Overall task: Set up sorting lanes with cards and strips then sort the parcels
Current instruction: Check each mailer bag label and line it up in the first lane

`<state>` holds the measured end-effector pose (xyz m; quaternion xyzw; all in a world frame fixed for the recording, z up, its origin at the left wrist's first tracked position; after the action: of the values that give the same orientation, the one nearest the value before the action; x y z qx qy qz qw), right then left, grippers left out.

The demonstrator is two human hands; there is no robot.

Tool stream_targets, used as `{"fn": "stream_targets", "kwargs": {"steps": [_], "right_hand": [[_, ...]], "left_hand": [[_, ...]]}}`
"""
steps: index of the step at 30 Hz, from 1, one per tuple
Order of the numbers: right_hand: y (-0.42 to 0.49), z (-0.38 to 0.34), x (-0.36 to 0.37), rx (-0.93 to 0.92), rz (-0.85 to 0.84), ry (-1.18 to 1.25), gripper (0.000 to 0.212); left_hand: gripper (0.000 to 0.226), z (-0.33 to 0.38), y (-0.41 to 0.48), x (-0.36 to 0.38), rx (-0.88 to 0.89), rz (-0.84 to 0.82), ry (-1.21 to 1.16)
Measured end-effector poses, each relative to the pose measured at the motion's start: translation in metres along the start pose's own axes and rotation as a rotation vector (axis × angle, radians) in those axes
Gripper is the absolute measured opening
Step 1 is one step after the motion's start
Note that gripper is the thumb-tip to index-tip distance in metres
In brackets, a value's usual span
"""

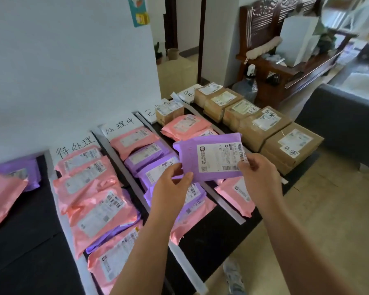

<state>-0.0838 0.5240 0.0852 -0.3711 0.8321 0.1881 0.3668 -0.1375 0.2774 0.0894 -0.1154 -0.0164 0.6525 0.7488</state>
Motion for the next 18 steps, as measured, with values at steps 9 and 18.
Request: {"fn": "stream_targets", "kwargs": {"steps": [9, 18], "right_hand": [[0.15, -0.024, 0.067, -0.14, -0.238, 0.056, 0.034], [0.272, -0.062, 0.157, -0.291, -0.437, -0.035, 0.034]], "left_hand": [[0.033, -0.014, 0.109, 0.04, -0.071, 0.268, -0.011], [0.053, -0.04, 0.228, 0.07, -0.188, 0.32, 0.073]]}}
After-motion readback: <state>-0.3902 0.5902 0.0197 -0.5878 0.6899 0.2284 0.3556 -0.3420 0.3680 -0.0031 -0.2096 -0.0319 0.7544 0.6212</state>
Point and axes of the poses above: each hand's wrist, its own y-axis towards the middle knuckle, its own x-axis out of the palm, z = x × y, the point moved 8 cm from there along y, towards the middle knuckle, and after that the axes turned 13 degrees about -y, right-handed, at the moved point
